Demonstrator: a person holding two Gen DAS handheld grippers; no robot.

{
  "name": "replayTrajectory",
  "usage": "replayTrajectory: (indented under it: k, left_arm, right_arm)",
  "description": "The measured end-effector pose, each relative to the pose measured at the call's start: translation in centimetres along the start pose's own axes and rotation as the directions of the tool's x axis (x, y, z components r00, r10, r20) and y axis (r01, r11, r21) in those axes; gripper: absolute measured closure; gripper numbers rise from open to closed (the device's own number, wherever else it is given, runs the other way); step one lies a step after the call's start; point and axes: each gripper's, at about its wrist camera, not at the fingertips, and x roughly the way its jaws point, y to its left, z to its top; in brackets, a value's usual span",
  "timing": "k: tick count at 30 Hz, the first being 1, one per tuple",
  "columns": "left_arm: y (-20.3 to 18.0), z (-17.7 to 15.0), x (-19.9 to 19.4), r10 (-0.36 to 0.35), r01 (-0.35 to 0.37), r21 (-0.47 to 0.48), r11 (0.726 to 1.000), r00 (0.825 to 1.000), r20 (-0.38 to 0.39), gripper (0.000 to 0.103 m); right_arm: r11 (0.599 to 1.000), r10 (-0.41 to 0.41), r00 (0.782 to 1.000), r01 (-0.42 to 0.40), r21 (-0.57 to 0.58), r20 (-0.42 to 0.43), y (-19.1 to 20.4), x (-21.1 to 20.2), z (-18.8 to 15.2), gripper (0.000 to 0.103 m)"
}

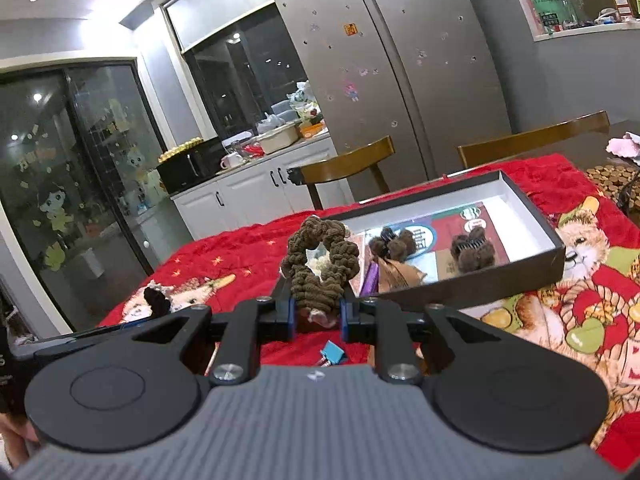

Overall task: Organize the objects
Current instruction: 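Lift the black scrunchie and rope ring and carry both toward the black box, then lower the black scrunchie and rope ring into the box with both grippers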

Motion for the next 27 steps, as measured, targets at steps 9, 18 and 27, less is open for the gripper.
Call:
replayTrajectory:
  k: [9, 18, 27]
  left_arm:
    - [-2.3, 4.8, 0.1, -0.026, 0.026, -0.006, 1.0, 1.0, -0.004, 0.069]
    - [-6.9, 9.8, 3.4, -0.142, 0.14, -0.04, 0.989, 0.988, -0.06, 0.069]
    - [-12.4, 12.5, 10.2, -0.239, 0.228, -0.093, 0.969, 0.962, -0.131, 0.069]
  right_arm:
    - [1.0, 0.008, 0.999, -0.008, 0.002, 0.052, -0.1, -1.0, 4.3, 0.081]
    - [0.997, 0.01, 0.996, -0.017, 0.072, 0.093, -3.4, 0.0, 9.0, 0.081]
    - [0.987, -0.028, 0.999, 0.02, 0.159, 0.045, -8.9, 5.0, 12.1, 0.08]
